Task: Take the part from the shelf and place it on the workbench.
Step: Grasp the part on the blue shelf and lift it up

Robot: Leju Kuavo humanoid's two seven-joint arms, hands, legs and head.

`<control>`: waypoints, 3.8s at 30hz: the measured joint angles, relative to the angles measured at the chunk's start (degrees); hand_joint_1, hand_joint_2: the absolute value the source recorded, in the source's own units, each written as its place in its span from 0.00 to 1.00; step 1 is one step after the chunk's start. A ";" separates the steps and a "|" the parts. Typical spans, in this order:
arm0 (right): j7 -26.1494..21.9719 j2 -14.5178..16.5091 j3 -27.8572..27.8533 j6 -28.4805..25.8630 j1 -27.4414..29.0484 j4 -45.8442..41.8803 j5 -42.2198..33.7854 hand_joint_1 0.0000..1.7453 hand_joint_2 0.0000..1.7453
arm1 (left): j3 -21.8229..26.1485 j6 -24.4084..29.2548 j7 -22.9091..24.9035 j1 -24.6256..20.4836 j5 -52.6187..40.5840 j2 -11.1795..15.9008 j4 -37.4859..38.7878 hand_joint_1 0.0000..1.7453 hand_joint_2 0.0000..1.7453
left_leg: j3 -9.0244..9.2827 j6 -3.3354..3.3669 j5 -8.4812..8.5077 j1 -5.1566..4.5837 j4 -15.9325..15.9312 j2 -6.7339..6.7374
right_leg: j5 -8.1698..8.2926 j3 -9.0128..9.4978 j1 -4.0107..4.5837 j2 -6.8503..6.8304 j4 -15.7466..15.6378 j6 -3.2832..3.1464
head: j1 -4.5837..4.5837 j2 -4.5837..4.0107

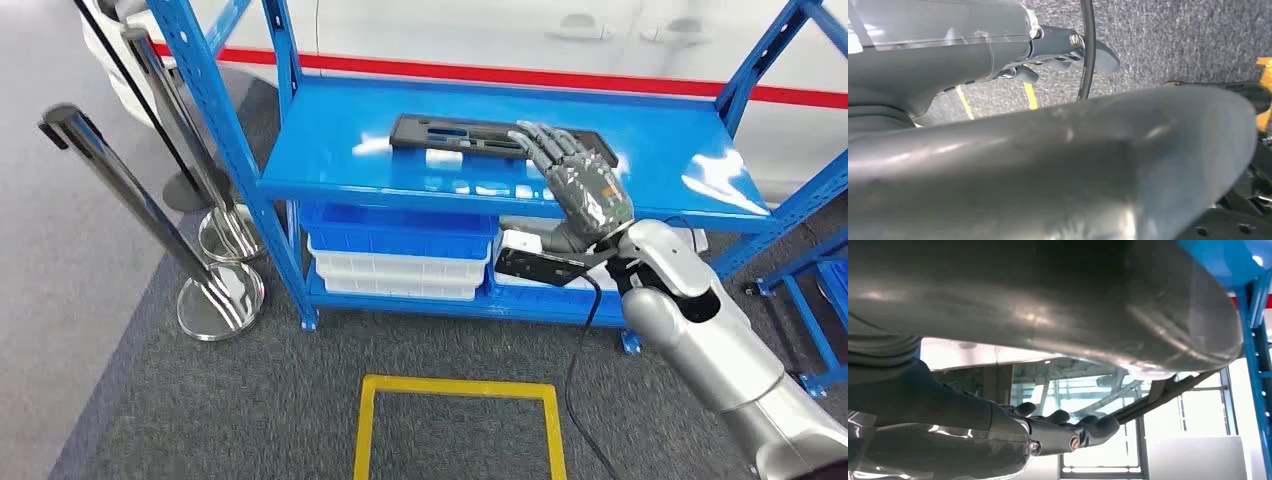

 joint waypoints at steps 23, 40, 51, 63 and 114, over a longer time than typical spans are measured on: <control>-0.02 0.04 -0.89 1.67 -1.16 1.56 -2.76 0.00 0.00 | -0.23 -0.09 0.09 -0.50 0.29 0.19 0.04 0.00 0.00 | -2.63 0.08 2.05 1.23 0.86 1.17 | -8.46 -4.17 -2.10 0.73 12.61 4.37 | 0.00 0.00; -1.04 0.11 -1.21 1.80 -1.45 2.98 -2.98 0.00 0.00 | -0.30 0.02 0.58 -0.77 0.52 0.27 0.04 0.00 0.00 | -8.08 -1.94 -5.39 0.44 15.37 1.05 | -0.16 2.15 -0.88 -0.47 -1.88 0.77 | -0.02 0.00; -0.55 -0.03 -1.38 1.81 -1.31 3.03 -2.69 0.00 0.00 | -0.33 -0.09 0.20 -0.76 0.88 0.25 0.04 0.00 0.00 | -2.13 -0.73 2.26 0.06 0.44 0.52 | -1.07 2.06 -0.50 0.81 -0.76 1.20 | -0.01 0.00; -1.15 -0.21 -1.50 1.76 -1.20 3.00 -2.64 0.00 0.00 | -0.87 -0.10 0.20 -0.79 1.18 0.31 0.04 0.00 0.00 | -1.86 1.11 2.23 -0.31 -0.03 0.63 | -1.23 2.26 -1.20 0.77 -1.13 3.69 | -0.01 0.00; -2.58 -1.32 -1.13 2.24 1.52 1.59 -2.49 0.00 0.00 | -1.99 -0.03 0.19 -0.88 1.55 0.82 0.11 0.00 0.00 | 0.47 -2.21 -8.02 0.82 9.62 0.53 | 1.62 -0.15 -1.51 0.09 -1.50 0.92 | 0.09 0.00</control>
